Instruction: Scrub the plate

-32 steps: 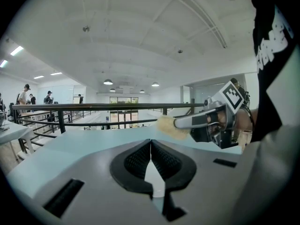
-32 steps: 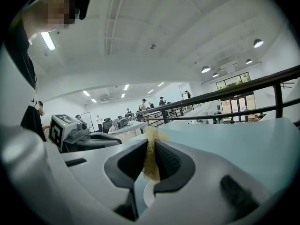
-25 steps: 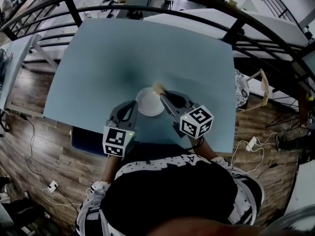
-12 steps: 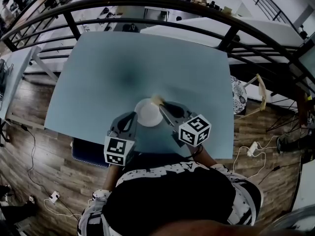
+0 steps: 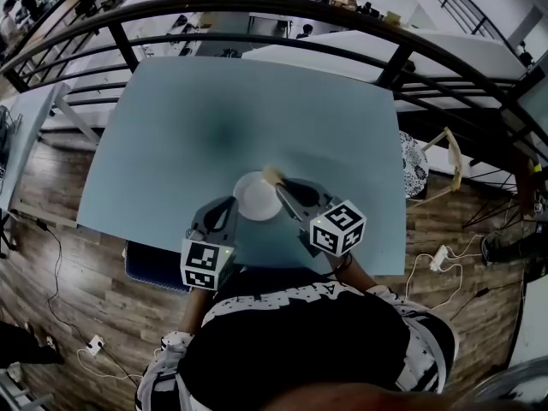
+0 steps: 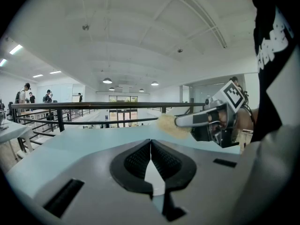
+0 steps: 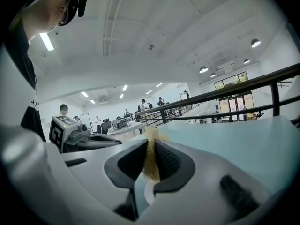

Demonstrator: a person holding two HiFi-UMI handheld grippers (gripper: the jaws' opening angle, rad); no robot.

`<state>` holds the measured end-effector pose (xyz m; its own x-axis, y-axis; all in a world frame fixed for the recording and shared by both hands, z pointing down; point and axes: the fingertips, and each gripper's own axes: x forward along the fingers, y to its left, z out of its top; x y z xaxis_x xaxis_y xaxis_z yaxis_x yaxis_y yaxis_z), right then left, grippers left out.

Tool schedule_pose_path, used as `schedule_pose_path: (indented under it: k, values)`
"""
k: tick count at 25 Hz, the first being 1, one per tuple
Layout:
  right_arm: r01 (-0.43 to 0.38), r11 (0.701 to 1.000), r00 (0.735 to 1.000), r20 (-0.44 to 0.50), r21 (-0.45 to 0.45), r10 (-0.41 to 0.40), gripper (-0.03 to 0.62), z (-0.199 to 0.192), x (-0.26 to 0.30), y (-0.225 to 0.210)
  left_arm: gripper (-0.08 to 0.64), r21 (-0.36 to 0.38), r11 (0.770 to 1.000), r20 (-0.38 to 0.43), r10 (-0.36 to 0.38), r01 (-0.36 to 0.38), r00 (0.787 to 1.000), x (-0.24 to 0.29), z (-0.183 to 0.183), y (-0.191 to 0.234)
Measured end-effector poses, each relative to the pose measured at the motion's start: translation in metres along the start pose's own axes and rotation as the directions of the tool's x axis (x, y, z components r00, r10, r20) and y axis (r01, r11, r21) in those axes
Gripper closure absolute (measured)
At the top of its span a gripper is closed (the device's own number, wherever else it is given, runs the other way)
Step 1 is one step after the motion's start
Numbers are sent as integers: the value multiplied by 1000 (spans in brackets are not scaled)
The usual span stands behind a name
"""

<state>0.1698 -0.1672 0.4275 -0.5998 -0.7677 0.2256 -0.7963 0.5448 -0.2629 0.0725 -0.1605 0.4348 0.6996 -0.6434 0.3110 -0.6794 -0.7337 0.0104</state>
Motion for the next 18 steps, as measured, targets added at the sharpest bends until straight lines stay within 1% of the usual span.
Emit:
schedule_pose_path:
  k: [18]
  values:
    - [17, 1000, 1000, -23, -2, -17, 541, -4, 2, 8, 546, -15, 1000, 4, -11, 11, 1000, -7, -4, 5]
